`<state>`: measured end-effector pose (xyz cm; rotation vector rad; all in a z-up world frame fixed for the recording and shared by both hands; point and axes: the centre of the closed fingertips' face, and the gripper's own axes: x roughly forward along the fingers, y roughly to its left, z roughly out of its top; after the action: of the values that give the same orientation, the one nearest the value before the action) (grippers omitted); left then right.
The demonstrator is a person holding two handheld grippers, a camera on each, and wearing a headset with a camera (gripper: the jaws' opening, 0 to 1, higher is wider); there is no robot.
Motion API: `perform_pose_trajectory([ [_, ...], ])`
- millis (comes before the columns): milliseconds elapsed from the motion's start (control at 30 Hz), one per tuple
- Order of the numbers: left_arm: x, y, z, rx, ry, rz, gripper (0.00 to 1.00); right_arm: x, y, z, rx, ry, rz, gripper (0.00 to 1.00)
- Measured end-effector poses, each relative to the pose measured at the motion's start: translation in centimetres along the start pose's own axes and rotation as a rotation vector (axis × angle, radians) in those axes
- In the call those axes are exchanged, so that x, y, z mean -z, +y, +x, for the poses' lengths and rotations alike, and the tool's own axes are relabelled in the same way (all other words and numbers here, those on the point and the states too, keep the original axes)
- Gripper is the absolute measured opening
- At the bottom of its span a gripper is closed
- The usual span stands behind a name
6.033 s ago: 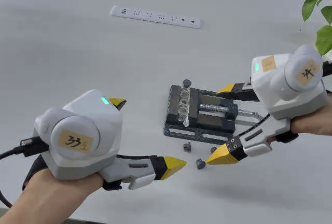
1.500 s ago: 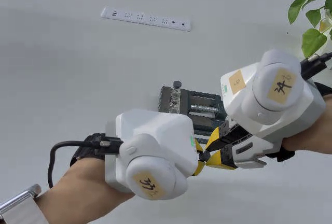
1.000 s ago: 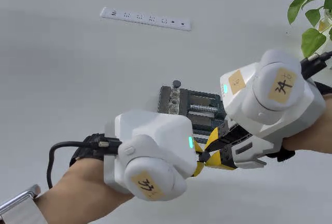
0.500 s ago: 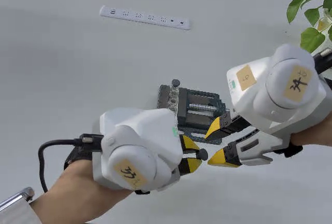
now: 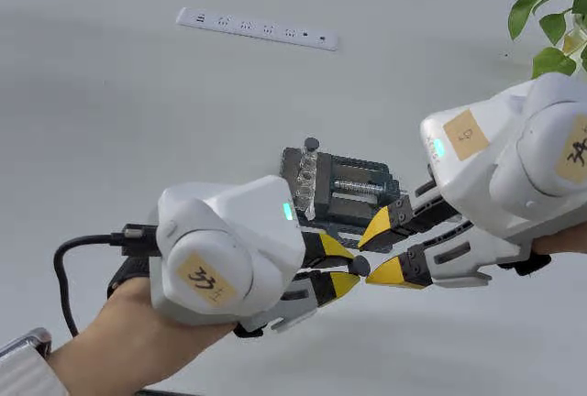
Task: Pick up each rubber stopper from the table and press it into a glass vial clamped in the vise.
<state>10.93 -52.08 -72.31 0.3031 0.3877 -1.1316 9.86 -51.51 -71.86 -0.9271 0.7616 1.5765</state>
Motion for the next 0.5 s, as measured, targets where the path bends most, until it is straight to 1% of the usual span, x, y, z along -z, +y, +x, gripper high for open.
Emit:
perform_pose_trajectory([
  [100, -0.10, -0.07, 0.04, 0.000, -0.004, -0.006, 0.03, 0.08, -0.04, -0.01, 0.006, 0.008, -0.014, 0.10],
  [200, -0.14, -0.03, 0.02, -0.003, -0.004, -0.009, 0.03, 0.07, 0.04, 0.03, 0.002, 0.007, -0.003, 0.08],
  [500, -0.16, -0.18, 0.09, 0.003, -0.005, -0.026, 0.03, -0.10, 0.15, 0.12, 0.002, 0.008, -0.004, 0.09],
])
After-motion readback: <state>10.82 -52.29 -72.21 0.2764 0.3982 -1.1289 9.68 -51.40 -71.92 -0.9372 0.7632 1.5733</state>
